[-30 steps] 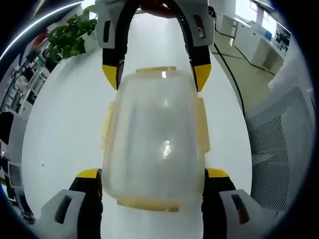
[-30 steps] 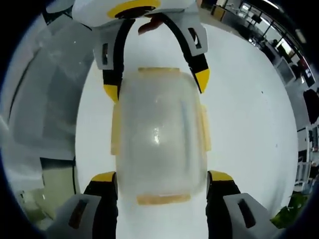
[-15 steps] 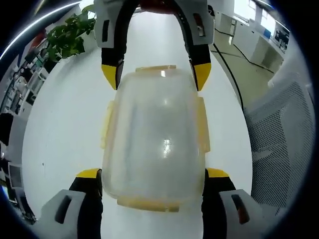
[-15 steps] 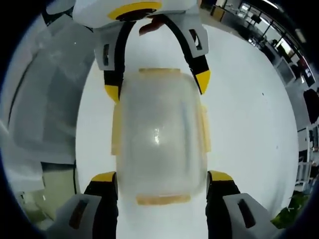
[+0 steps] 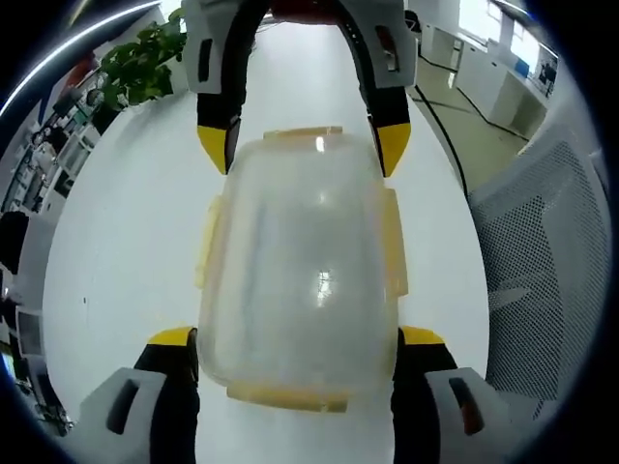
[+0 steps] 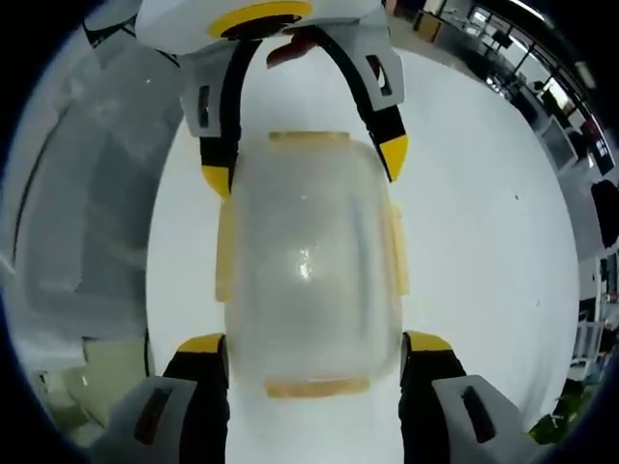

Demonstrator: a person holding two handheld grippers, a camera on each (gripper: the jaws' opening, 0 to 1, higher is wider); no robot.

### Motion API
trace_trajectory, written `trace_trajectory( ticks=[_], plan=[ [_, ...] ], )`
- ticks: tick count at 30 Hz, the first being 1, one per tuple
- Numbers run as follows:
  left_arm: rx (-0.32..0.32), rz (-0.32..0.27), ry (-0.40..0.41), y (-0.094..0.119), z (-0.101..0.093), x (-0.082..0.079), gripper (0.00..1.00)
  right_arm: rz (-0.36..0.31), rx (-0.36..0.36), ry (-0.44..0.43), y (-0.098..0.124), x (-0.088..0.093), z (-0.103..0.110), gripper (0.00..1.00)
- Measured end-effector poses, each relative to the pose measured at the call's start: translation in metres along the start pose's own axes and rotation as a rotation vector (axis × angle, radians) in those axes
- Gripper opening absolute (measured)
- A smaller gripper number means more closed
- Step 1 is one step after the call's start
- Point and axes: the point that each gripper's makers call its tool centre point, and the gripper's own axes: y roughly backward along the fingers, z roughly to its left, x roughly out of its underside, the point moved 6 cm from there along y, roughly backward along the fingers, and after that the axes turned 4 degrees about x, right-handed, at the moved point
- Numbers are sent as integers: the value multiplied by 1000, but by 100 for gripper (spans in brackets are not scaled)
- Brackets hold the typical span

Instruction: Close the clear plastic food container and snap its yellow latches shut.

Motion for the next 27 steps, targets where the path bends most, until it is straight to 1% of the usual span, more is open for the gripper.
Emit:
trace_trajectory(
  ticks=[7, 27],
  plan=[
    [-2, 15, 1, 6, 0, 14, 82, -3, 1, 0, -5, -15, 1, 71],
    [-12, 22, 26, 21, -6, 48, 82, -7, -7, 27, -14, -51, 6, 71]
  ],
)
